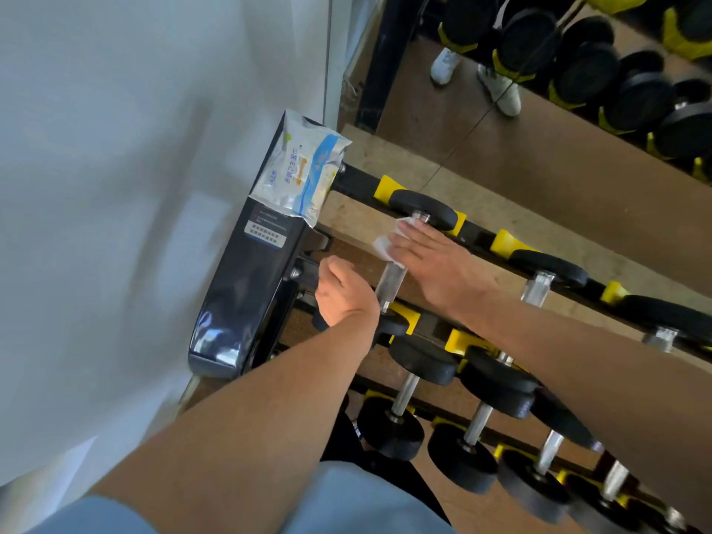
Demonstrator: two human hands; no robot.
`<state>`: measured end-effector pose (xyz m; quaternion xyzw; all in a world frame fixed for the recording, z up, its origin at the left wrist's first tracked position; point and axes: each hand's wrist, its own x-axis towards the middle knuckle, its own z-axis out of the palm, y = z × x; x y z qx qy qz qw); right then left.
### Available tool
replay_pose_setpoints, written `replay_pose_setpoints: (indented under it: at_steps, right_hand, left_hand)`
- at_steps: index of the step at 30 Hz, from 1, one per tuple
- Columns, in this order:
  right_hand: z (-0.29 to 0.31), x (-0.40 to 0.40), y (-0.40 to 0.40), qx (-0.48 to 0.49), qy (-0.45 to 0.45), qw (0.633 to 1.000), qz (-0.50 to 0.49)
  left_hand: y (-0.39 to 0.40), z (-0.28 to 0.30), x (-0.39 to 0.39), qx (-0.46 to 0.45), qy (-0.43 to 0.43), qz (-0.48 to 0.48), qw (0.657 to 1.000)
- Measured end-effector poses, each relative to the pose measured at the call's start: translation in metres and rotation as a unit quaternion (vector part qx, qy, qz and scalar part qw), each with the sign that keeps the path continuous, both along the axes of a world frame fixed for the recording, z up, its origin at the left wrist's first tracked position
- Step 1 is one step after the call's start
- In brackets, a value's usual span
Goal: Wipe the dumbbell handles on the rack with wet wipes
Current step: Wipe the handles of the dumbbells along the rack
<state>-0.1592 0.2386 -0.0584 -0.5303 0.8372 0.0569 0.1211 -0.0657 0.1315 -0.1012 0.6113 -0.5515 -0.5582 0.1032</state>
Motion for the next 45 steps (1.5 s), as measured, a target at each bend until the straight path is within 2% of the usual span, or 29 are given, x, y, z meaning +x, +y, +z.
replay_pose_setpoints:
  at_steps: [2, 4, 6, 7, 9, 10, 11, 13, 15, 16, 19, 20, 21, 23, 24, 26, 28, 29, 32, 34, 35, 36, 37, 38, 39, 40, 42, 43, 45]
  right_hand:
    - [-0.003, 0.030, 0.006, 0.006, -0.034, 0.999, -0.011]
    - [-0.004, 0.057, 0.013, 0.000, -0.144, 0.989, -0.044]
    - [0.004, 0.058, 0.011, -0.022, -0.206, 0.974, -0.094]
    - [0.007, 0.048, 0.006, -0.063, -0.205, 0.967, -0.135]
    - [0.007, 0.019, -0.006, -0.145, -0.135, 0.964, -0.178]
    - [0.008, 0.006, -0.013, -0.131, -0.076, 0.977, -0.150]
    - [0.007, -0.003, -0.018, -0.081, -0.017, 0.994, -0.077]
    - [0.003, -0.009, -0.019, 0.015, 0.026, 0.999, 0.026]
    - [-0.002, 0.006, -0.010, 0.039, 0.014, 0.999, 0.013]
    - [-0.003, 0.021, -0.007, 0.020, 0.000, 1.000, 0.012]
    - [0.004, 0.050, -0.004, 0.025, -0.145, 0.989, 0.004]
    - [0.014, 0.045, -0.013, 0.040, -0.161, 0.986, -0.011]
    - [0.020, 0.033, -0.025, 0.044, -0.147, 0.987, -0.043]
    - [0.025, 0.005, -0.049, 0.022, -0.063, 0.995, -0.069]
    - [0.028, -0.005, -0.059, 0.023, -0.009, 0.999, -0.047]
    - [0.026, -0.011, -0.070, 0.120, 0.049, 0.991, 0.028]
    - [0.027, 0.001, -0.064, 0.213, 0.032, 0.975, 0.056]
    - [0.030, 0.010, -0.058, 0.222, 0.007, 0.974, 0.051]
    - [0.029, 0.039, -0.042, 0.158, -0.081, 0.984, 0.012]
    - [0.028, 0.054, -0.021, 0.079, -0.155, 0.982, -0.073]
    - [0.027, 0.062, -0.010, 0.040, -0.193, 0.970, -0.142]
    - [0.026, 0.066, 0.001, -0.006, -0.239, 0.943, -0.230]
    - [0.027, 0.065, 0.009, -0.052, -0.272, 0.899, -0.340]
    - [0.029, 0.062, 0.014, -0.093, -0.292, 0.825, -0.475]
    - [0.027, 0.054, 0.020, -0.131, -0.312, 0.736, -0.587]
    - [0.027, 0.042, 0.022, -0.128, -0.296, 0.685, -0.654]
    - [0.025, 0.026, 0.006, -0.102, -0.262, 0.664, -0.693]
    - [0.022, 0.021, -0.005, -0.087, -0.262, 0.672, -0.688]
    - [0.010, 0.014, -0.019, -0.220, -0.289, 0.608, -0.706]
  left_hand:
    - [0.002, 0.001, 0.001, 0.006, 0.010, 0.033, 0.999]
    - [0.001, 0.001, 0.002, 0.016, 0.023, 0.067, 0.997]
    - [0.002, 0.000, 0.002, 0.018, 0.029, 0.077, 0.996]
    - [0.002, 0.001, 0.003, 0.019, 0.032, 0.076, 0.996]
    - [0.002, 0.001, 0.002, 0.023, 0.034, 0.083, 0.996]
    - [0.002, 0.001, 0.002, 0.023, 0.034, 0.087, 0.995]
    - [0.002, 0.002, 0.002, 0.022, 0.036, 0.090, 0.995]
    - [0.003, 0.004, 0.002, 0.016, 0.042, 0.095, 0.994]
    - [0.004, 0.003, 0.003, 0.021, 0.050, 0.098, 0.994]
    - [0.004, 0.003, 0.003, 0.025, 0.053, 0.099, 0.993]
    - [0.004, 0.001, 0.003, 0.020, 0.054, 0.110, 0.992]
    - [0.004, 0.000, 0.003, 0.020, 0.055, 0.108, 0.992]
    - [0.004, 0.000, 0.004, 0.021, 0.055, 0.103, 0.993]
    - [0.003, 0.001, 0.003, 0.024, 0.058, 0.100, 0.993]
    - [0.003, 0.000, 0.003, 0.023, 0.059, 0.102, 0.993]
    - [0.003, 0.000, 0.004, 0.020, 0.062, 0.105, 0.992]
    - [0.004, 0.001, 0.004, 0.016, 0.061, 0.107, 0.992]
    - [0.005, 0.001, 0.004, 0.013, 0.062, 0.105, 0.992]
    - [0.003, 0.003, 0.003, 0.010, 0.068, 0.115, 0.991]
    - [0.004, 0.003, 0.003, 0.016, 0.065, 0.116, 0.991]
    - [0.005, 0.004, 0.004, 0.016, 0.067, 0.110, 0.992]
    - [0.005, 0.005, 0.004, 0.012, 0.069, 0.101, 0.992]
    - [0.005, 0.006, 0.005, 0.006, 0.070, 0.091, 0.993]
    - [0.005, 0.006, 0.005, 0.003, 0.070, 0.080, 0.994]
    - [0.005, 0.006, 0.005, 0.000, 0.069, 0.066, 0.995]
    - [0.005, 0.005, 0.004, -0.004, 0.065, 0.050, 0.997]
    - [0.006, 0.004, 0.004, -0.015, 0.047, 0.020, 0.999]
    - [0.005, 0.004, 0.003, -0.019, 0.034, 0.004, 0.999]
    - [0.003, 0.002, 0.001, -0.026, 0.012, -0.028, 0.999]
